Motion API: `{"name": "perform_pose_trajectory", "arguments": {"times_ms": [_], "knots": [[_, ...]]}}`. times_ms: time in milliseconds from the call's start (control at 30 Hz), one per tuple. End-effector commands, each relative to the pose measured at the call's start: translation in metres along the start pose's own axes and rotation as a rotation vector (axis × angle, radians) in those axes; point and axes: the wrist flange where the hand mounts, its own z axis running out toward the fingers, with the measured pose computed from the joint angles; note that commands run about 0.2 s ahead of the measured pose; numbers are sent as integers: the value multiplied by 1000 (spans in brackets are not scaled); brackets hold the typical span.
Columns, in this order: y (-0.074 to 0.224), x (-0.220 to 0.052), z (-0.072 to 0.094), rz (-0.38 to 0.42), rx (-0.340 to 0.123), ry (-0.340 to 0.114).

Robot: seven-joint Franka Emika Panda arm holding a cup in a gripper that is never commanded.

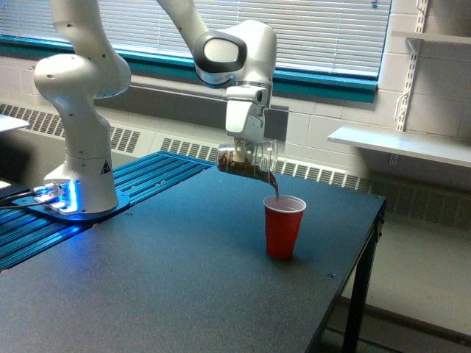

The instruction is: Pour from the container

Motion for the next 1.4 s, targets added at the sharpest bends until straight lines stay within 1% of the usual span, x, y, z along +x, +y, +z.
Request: {"name": "perform_pose_trajectory", "arguments": {"times_ms": [33,767,900,1400], "knots": [[-9,1,-3,-2,-16,9],[-24,3,0,-54,-92,4],[-26,4,0,-54,-104,5],[-32,10,-1,-82,-160,-23]]}}
